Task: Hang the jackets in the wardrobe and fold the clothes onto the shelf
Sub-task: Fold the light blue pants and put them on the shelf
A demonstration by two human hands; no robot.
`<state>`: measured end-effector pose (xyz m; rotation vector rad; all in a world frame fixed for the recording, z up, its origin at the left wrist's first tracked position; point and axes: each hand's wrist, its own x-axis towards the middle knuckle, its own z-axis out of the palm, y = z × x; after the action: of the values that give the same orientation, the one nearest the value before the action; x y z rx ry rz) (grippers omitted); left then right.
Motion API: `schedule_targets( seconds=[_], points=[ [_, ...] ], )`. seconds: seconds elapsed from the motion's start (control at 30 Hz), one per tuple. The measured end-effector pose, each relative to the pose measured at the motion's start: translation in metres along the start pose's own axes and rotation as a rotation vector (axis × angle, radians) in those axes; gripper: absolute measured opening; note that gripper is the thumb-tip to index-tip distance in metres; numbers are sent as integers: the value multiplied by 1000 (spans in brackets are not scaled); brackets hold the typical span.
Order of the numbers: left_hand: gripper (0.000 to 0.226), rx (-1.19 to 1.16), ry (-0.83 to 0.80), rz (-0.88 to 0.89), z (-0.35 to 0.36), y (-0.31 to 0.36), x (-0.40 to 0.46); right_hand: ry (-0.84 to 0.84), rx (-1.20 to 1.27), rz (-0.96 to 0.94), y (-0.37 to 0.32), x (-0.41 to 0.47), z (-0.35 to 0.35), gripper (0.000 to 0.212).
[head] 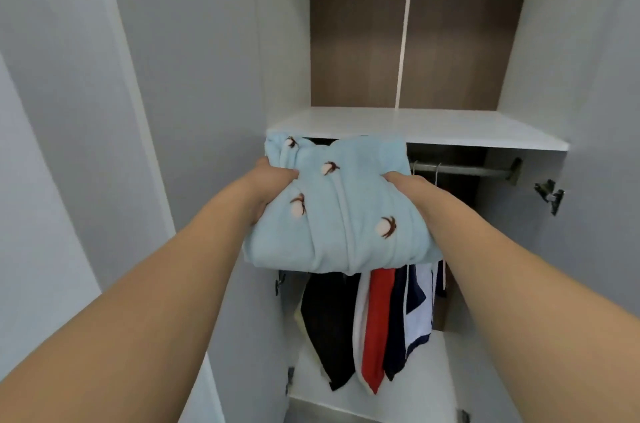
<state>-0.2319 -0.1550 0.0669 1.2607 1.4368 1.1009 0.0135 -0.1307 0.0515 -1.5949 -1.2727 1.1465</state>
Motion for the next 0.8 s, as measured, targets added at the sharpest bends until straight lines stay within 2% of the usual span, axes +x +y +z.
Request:
schedule_targets(
  seconds=[0.13,0.23,0.4,0.57,0.7,0.8],
  points=[
    [39,63,-48,109,-7,67,47,91,141,-110,-56,8,-21,26],
    [39,82,-100,164,-16,103,80,102,237,-197,-94,20,-28,16],
    [40,84,-106,168,-18,134,147,182,141,-226,-136,72,-36,41],
    [57,136,10,282,-7,164,236,249,128,-228,-166,169,-39,61],
    [58,196,100,319,-1,189,315,259,171,-316,-186,253,-32,65],
    [54,271,190,305,-1,195,371,236,87,-386,-198,308,-24,70]
  ],
)
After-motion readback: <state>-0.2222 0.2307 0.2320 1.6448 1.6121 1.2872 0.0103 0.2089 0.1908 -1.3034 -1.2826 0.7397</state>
